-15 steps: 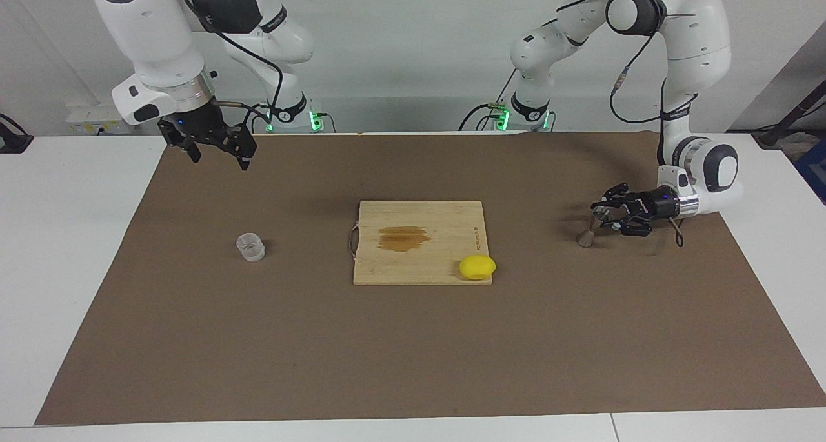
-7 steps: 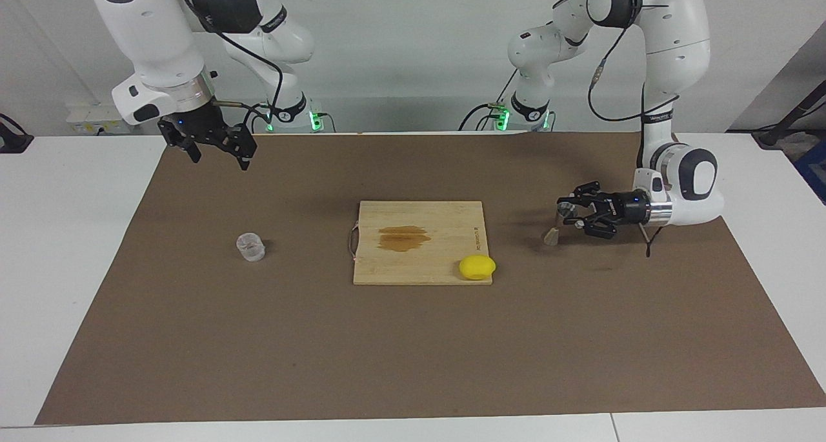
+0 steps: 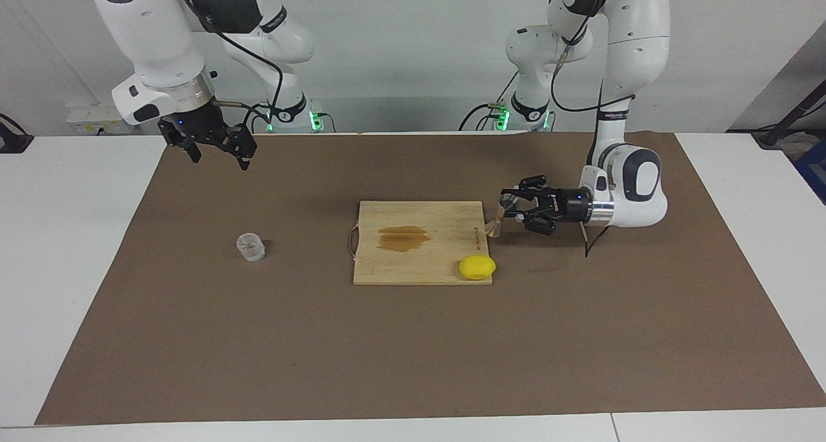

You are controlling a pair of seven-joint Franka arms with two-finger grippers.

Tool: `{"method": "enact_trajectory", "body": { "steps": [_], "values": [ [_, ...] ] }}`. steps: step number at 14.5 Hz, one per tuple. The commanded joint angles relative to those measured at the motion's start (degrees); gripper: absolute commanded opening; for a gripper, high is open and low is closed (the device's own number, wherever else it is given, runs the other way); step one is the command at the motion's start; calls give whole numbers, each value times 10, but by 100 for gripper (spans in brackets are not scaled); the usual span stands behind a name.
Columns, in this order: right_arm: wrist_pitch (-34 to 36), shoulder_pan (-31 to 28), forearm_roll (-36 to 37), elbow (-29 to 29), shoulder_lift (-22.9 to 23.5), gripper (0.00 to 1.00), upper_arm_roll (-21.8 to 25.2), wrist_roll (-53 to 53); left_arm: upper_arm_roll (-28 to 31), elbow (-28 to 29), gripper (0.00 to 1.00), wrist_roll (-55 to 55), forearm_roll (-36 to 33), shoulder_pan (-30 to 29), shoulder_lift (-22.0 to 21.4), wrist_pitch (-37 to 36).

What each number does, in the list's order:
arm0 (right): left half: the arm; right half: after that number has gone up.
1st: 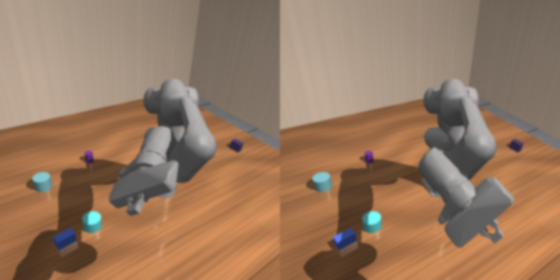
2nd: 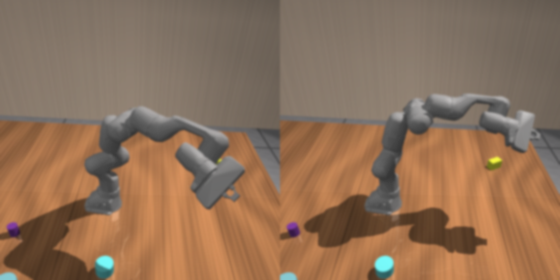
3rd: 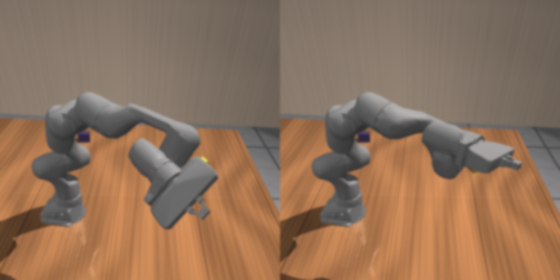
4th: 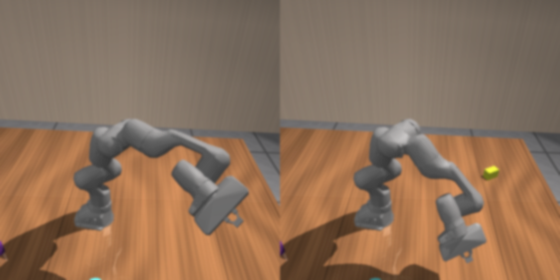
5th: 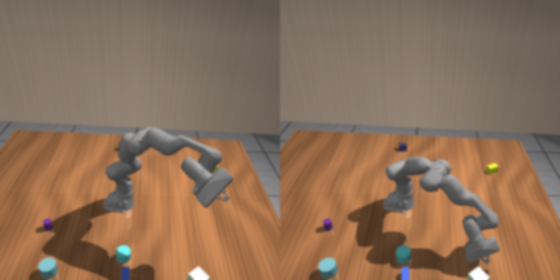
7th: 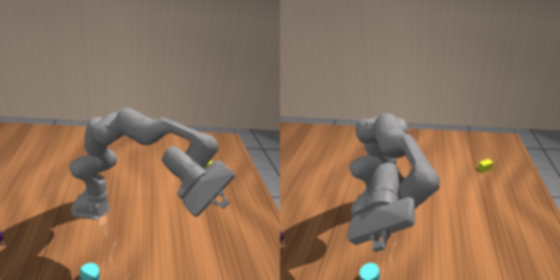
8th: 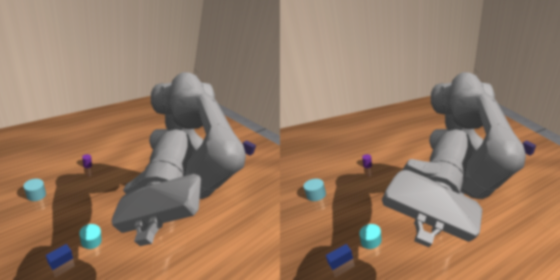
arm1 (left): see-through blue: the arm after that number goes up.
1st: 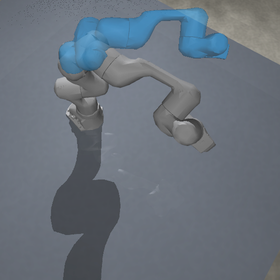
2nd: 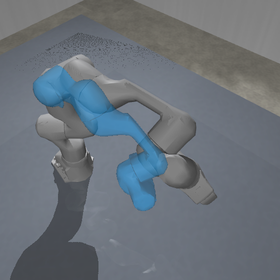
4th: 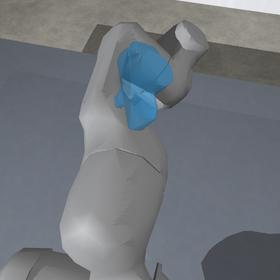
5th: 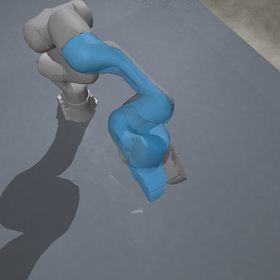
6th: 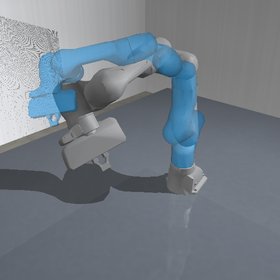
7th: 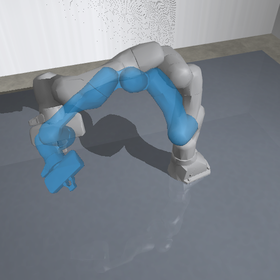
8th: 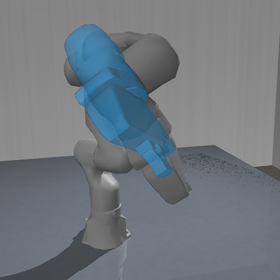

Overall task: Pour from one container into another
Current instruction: 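Carry the metal cup with the left gripper onto the cutting board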

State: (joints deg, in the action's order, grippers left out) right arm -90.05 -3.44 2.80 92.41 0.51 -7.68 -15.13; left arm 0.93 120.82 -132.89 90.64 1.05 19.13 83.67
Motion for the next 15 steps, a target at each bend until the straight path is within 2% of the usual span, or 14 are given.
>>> {"method": "enact_trajectory", "body": {
  "steps": [1, 7, 12, 15],
  "values": [
    [0, -8, -13, 12, -12, 100, -2, 12, 8, 77, 36, 9, 75, 60, -62, 55],
    [0, -8, -12, 12, -11, 100, -2, 12, 8, 98, 37, -3, 235, 203, -70, 191],
    [0, -8, -12, 12, -11, 100, -2, 12, 10, 96, 36, -121, 427, 325, -61, 312],
    [0, -8, -13, 12, -11, 100, -2, 12, 8, 92, 36, -183, 439, 330, -53, 354]
  ]
}}
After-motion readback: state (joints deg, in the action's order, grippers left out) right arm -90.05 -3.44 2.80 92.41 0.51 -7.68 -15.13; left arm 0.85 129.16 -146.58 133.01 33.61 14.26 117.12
